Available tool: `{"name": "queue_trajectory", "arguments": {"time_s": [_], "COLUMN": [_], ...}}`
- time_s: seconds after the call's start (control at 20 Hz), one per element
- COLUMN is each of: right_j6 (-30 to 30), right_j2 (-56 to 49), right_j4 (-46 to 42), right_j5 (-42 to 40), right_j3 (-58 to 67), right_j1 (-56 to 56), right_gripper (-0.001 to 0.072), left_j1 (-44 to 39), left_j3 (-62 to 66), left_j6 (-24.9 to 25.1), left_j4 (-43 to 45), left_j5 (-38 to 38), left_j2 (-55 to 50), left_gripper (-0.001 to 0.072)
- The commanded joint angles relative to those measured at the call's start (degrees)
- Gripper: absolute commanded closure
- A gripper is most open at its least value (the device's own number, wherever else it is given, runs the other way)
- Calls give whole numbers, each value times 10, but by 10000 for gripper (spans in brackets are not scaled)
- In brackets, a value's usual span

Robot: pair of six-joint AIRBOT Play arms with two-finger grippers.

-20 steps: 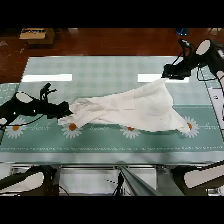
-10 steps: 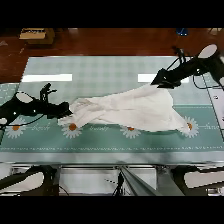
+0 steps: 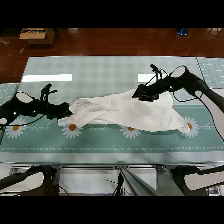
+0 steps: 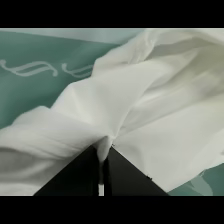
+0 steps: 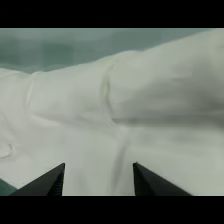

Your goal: Fold the shirts.

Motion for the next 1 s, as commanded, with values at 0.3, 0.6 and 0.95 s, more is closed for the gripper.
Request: {"name": "queue_trajectory", "arguments": {"time_s": [0.3, 0.6, 0.95], "right_j6": [8, -9, -30], "right_j2": [-29, 7, 226], "right_j4": [10, 11, 69], "right_j5": [-36, -36, -175], "right_j3": [-7, -5, -5], "right_j1": [52, 41, -41], "right_gripper": [411, 689, 690], "left_j1": [0, 0, 0], "left_j3": [0, 1, 67], "left_j6": [0, 7, 36], "left_j4": [0, 0, 0], "left_j5": [-1, -1, -26], "left_j2": [0, 2, 79], "left_gripper": [678, 679, 680]}}
